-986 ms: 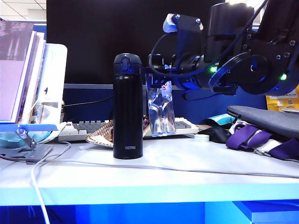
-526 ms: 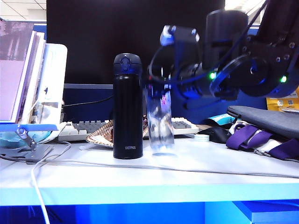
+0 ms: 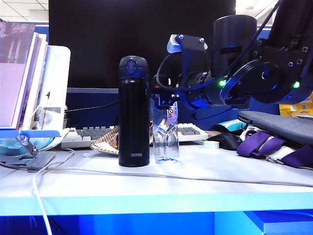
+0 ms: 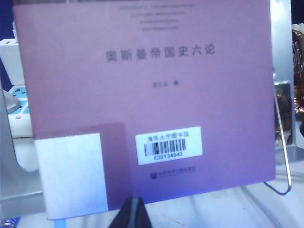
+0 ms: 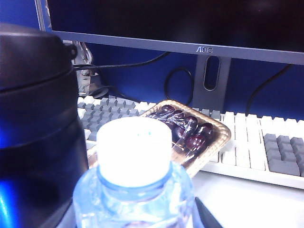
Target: Pick up the mineral water bottle and place it vertically to the right of the black thermos cup.
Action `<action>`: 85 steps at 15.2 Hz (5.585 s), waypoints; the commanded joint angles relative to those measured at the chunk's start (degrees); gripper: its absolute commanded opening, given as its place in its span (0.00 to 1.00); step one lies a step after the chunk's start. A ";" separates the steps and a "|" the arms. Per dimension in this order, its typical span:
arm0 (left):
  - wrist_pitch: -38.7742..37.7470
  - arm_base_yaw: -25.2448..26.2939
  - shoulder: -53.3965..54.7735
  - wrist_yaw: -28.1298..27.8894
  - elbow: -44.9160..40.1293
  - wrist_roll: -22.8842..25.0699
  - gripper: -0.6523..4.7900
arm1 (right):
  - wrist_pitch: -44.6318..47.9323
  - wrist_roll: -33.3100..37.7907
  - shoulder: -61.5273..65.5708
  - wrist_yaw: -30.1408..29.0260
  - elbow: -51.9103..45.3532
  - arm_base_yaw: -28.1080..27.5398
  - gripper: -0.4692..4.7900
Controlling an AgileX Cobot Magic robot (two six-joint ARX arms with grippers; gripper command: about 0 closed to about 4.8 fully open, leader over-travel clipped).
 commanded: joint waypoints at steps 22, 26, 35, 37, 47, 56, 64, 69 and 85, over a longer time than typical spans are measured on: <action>-0.70 0.13 -0.17 -0.17 -0.02 0.02 0.11 | -11.89 -9.75 -40.63 5.33 0.63 -0.37 0.26; -0.70 0.13 -0.17 -0.17 -0.02 0.02 0.11 | -37.29 -11.02 -65.83 9.75 0.63 -0.37 0.08; -0.70 0.11 -0.17 -0.17 -0.02 0.02 0.11 | -82.18 -9.29 -93.72 19.47 -5.92 -0.35 0.08; -0.70 0.13 -0.17 -0.17 -0.02 0.02 0.11 | -81.70 -7.06 -93.72 17.84 -11.32 -0.35 0.08; -0.70 0.13 -0.17 -0.17 -0.02 0.02 0.11 | -73.64 5.01 -98.16 13.60 -31.32 -19.54 0.21; -0.70 0.13 -0.17 -0.17 -0.02 0.02 0.11 | -82.20 9.01 -109.83 6.14 -40.79 -24.22 0.21; -0.70 0.13 -0.17 -0.17 -0.02 0.02 0.11 | -83.03 6.86 -109.83 -0.33 -42.99 -24.33 0.21; -0.70 0.11 -0.17 -0.17 -0.02 0.02 0.11 | -82.62 7.30 -109.83 -0.09 -42.99 -24.81 0.21; -0.70 0.13 -0.17 -0.17 -0.02 0.02 0.11 | -82.60 7.30 -109.83 -0.11 -42.99 -24.81 0.21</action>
